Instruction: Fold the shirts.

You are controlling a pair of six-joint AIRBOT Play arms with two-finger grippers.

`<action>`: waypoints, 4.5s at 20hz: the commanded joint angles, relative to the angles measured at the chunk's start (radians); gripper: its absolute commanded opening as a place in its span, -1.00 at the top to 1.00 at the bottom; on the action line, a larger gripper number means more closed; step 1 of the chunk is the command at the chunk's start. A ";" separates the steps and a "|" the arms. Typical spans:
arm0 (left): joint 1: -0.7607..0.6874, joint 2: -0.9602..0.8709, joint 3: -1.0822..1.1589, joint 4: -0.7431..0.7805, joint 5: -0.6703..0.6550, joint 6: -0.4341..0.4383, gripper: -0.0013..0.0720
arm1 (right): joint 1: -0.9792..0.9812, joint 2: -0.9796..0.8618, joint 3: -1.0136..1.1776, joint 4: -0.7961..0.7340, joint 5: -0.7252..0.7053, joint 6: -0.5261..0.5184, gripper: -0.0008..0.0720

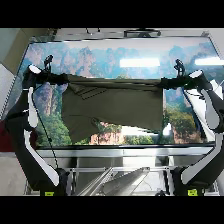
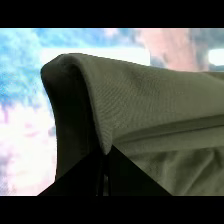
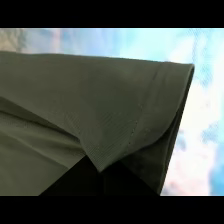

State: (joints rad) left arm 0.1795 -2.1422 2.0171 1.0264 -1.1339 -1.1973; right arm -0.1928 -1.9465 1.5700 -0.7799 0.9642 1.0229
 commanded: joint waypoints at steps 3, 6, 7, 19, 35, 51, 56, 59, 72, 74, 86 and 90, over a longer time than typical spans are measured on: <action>-0.027 0.000 -0.001 0.057 0.021 -0.016 0.95 | 0.059 0.000 0.019 -0.172 -0.032 0.082 0.93; -0.027 0.000 -0.001 0.057 0.008 -0.017 0.95 | 0.082 0.001 0.056 -0.267 -0.029 0.142 0.93; -0.028 0.000 -0.001 0.055 0.008 -0.016 0.95 | 0.088 0.001 0.069 -0.269 -0.028 0.142 0.93; -0.081 0.000 -0.001 0.161 0.016 -0.098 0.95 | 0.170 -0.003 0.145 -0.598 0.002 0.396 0.93; 0.062 0.396 -0.518 0.161 -0.276 -0.161 0.17 | -0.018 0.296 -0.101 -0.620 0.560 0.470 -0.01; 0.124 0.776 -1.257 0.148 -0.001 -0.146 0.16 | -0.076 0.462 -0.824 -0.063 0.135 0.146 -0.02; 0.019 0.776 -1.261 0.004 0.198 -0.107 0.16 | -0.035 0.458 -0.824 0.025 0.116 0.102 -0.02; -0.027 0.775 -1.262 -0.024 0.216 -0.091 0.16 | -0.029 0.459 -0.824 0.025 0.116 0.101 -0.02; 0.067 0.776 -1.366 -0.235 0.164 0.121 0.18 | -0.029 0.459 -0.824 0.033 0.160 0.098 0.01; 0.057 0.776 -1.351 -0.240 0.166 0.127 0.84 | -0.029 0.459 -0.824 0.033 0.186 0.078 0.73; 0.077 0.944 -1.196 -0.119 -0.095 -0.002 0.93 | -0.198 0.589 -0.709 -0.201 0.309 0.159 0.92; 0.085 1.080 -1.197 0.008 -0.108 -0.064 0.92 | -0.212 0.589 -0.703 -0.238 0.314 0.158 0.92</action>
State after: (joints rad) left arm 0.2573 -1.1431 0.8181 0.9428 -1.2205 -1.2167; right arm -0.3874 -1.3636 0.8566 -0.9649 1.2736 1.1725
